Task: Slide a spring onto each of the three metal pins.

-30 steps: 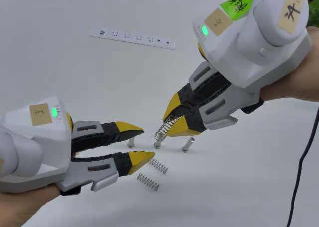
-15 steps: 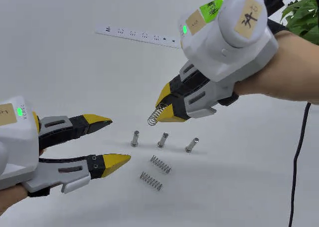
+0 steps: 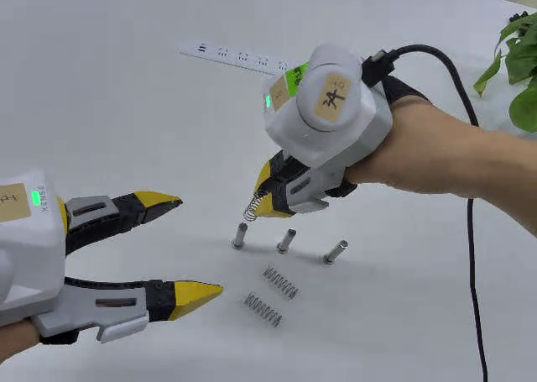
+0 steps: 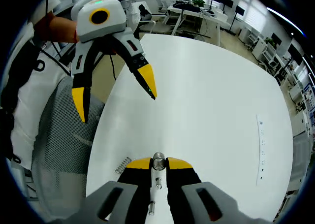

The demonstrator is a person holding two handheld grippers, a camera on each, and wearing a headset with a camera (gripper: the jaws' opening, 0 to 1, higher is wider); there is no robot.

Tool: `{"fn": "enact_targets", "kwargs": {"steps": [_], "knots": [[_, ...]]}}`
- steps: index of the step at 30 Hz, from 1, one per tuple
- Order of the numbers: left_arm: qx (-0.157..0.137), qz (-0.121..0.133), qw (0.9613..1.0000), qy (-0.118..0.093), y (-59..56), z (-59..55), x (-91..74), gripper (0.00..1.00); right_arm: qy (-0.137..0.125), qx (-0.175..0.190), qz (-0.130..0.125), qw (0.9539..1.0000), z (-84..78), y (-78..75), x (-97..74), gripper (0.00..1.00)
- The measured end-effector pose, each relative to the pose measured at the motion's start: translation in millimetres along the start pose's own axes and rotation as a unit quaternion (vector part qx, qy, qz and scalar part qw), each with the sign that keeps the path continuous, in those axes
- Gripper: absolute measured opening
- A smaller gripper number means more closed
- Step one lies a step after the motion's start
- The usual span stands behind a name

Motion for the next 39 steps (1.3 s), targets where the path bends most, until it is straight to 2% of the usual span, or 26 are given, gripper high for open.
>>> {"fn": "enact_targets", "kwargs": {"steps": [8,39], "knots": [[-0.008,0.003,1.0,-0.002,0.9,-3.0,-0.7,0.68,0.018,-0.001,0.011,0.9998,-8.3,-5.0,17.0,0.12],[-0.02,-0.011,0.9997,-0.005,-4.3,-7.4,3.9,0.71,0.03,0.003,0.026,0.9992,-13.9,-5.6,35.7,0.12]]}}
Point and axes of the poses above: the centre of the closed fingertips' face, and the gripper's own axes: x roughly forward along the fingers, y roughly to its left, z roughly out of its top, the point moved 3 cm from there along -x, roughly backward along the fingers, and after that the axes turned 2 degrees about -z, right-handed, at the moved point
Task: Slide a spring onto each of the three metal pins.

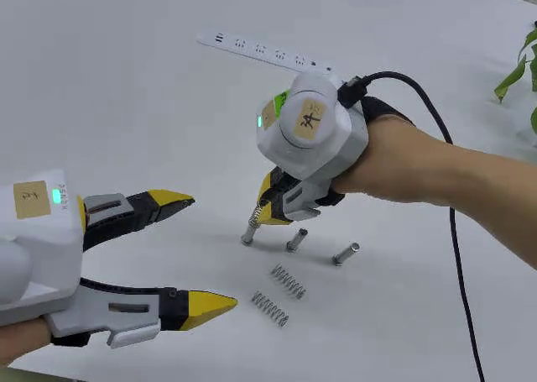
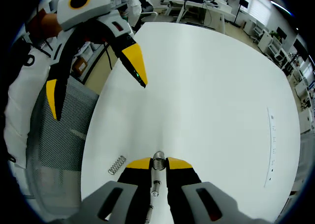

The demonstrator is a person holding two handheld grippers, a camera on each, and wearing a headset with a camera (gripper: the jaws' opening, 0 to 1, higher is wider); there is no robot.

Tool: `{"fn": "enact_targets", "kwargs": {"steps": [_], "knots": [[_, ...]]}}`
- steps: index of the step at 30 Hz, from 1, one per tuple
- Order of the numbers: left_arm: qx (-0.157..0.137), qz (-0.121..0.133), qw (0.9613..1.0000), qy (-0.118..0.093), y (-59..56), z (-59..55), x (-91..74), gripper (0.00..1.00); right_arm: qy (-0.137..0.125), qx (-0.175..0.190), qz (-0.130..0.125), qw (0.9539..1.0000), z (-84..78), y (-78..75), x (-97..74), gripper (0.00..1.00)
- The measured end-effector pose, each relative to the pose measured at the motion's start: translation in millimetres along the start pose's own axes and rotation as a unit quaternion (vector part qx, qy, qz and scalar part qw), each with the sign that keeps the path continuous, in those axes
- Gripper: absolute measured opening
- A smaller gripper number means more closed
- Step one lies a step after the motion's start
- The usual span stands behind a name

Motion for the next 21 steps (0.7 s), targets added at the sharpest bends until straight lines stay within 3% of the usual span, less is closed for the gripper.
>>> {"fn": "enact_targets", "kwargs": {"steps": [15,21], "knots": [[-0.004,0.0,1.0,-0.002,0.3,-0.8,0.6,0.71,0.011,-0.012,0.001,0.9999,0.9,-0.1,15.0,0.12],[-0.005,0.001,1.0,-0.003,0.4,-1.1,0.7,0.71,0.021,-0.019,0.003,0.9996,-5.7,1.5,25.7,0.12]]}}
Point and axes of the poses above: the centre of the closed fingertips' face, and the gripper's own axes: x roughly forward along the fingers, y roughly to its left, z roughly out of its top, the point moved 3 cm from there along -x, roughly backward along the fingers, and after that the axes turned 2 degrees about -z, right-handed, at the moved point
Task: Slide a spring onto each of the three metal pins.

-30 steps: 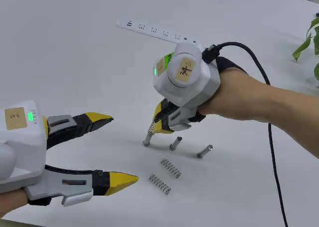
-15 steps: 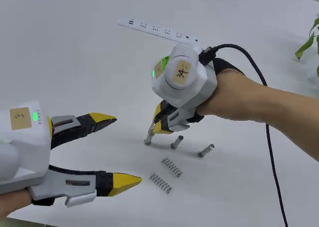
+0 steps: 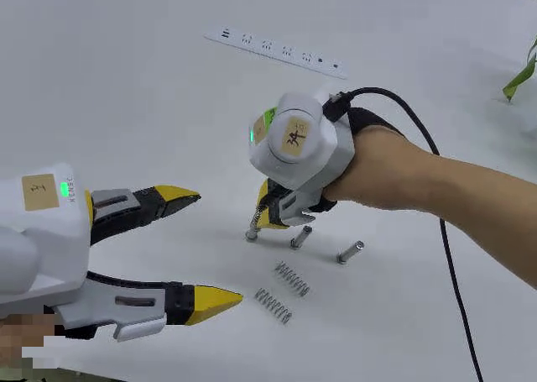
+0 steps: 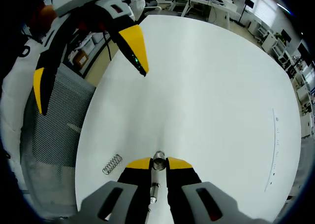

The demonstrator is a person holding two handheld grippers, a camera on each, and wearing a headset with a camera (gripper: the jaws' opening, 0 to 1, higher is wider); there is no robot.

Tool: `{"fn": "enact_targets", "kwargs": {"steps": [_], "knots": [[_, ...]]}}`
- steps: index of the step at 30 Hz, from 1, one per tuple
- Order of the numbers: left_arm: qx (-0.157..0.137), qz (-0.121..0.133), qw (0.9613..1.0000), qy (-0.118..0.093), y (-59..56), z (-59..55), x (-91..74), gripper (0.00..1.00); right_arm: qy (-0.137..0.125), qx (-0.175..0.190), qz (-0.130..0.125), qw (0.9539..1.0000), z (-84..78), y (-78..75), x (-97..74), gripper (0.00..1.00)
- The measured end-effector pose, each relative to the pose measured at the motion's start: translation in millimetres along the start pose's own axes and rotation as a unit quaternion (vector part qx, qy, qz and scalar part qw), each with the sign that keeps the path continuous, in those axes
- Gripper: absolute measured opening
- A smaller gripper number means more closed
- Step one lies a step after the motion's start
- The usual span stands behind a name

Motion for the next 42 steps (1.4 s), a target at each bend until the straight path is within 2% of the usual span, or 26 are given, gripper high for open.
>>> {"fn": "enact_targets", "kwargs": {"steps": [13,36,42], "knots": [[-0.004,0.003,1.0,0.002,-0.2,-3.1,-1.5,0.7,0.009,-0.005,-0.002,0.9999,-5.5,-0.7,21.5,0.12],[-0.004,0.001,1.0,0.002,-0.4,-3.2,-0.9,0.7,0.016,-0.003,-0.007,0.9998,-6.9,1.4,29.9,0.12],[-0.005,0.001,1.0,0.002,-1.0,-3.0,-0.6,0.7,0.011,0.0,-0.009,0.9999,-3.7,3.0,29.5,0.17]]}}
Point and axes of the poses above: the centre of the closed fingertips' face, and the gripper's own axes: x roughly forward along the fingers, y roughly to its left, z roughly out of its top, the point moved 3 cm from there along -x, roughly backward along the fingers, and after that the axes turned 2 degrees about -z, right-handed, at the moved point
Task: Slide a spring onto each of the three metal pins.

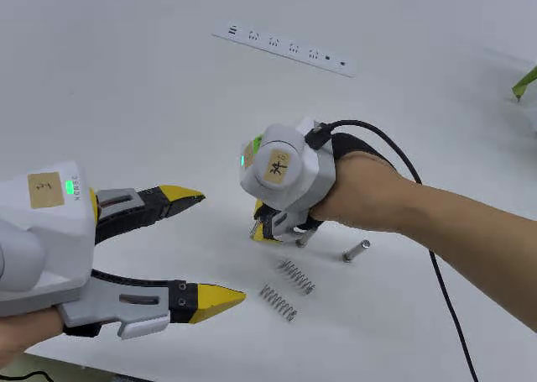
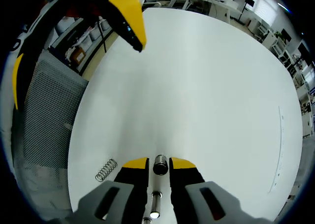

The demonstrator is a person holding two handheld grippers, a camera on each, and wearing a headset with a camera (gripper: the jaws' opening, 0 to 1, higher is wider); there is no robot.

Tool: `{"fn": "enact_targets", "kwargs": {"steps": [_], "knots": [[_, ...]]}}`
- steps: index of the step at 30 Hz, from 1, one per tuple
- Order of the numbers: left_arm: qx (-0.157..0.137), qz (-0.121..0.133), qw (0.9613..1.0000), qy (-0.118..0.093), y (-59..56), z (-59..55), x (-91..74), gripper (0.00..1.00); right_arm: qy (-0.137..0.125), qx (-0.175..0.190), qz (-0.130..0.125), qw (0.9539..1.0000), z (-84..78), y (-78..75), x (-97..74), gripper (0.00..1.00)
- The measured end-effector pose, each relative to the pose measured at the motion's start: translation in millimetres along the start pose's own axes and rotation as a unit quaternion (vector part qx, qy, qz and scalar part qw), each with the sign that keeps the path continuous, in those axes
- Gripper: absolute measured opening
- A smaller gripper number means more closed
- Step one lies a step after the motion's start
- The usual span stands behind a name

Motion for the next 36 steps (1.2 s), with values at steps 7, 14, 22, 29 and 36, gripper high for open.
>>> {"fn": "enact_targets", "kwargs": {"steps": [7,14,22,29,36], "knots": [[0.002,-0.001,1.0,0.002,0.1,0.3,-0.5,0.69,-0.012,0.004,-0.01,0.9999,5.1,-2.5,-8.1,0.21],[0.009,-0.005,0.9999,0.006,-0.3,2.2,0.0,0.69,-0.041,0.025,-0.022,0.9986,9.6,-2.3,-28.9,0.25],[0.015,-0.008,0.9998,0.009,-1.3,5.1,0.1,0.69,-0.093,0.055,-0.039,0.9934,16.4,2.4,-62.5,0.32],[0.024,-0.009,0.9996,0.016,-1.2,7.2,-0.6,0.69,-0.14,0.091,-0.053,0.9845,11.9,11.2,-91.1,0.43],[0.031,-0.011,0.9992,0.023,-1.4,8.1,-1.9,0.7,-0.178,0.125,-0.07,0.9735,-4.5,18.1,-111.8,0.52]]}}
Point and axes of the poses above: the centre of the closed fingertips' face, and the gripper's own axes: x roughly forward along the fingers, y roughly to its left, z roughly out of its top, the point moved 3 cm from there along -x, roughly backward along the fingers, and after that the axes turned 2 degrees about -z, right-handed, at the moved point
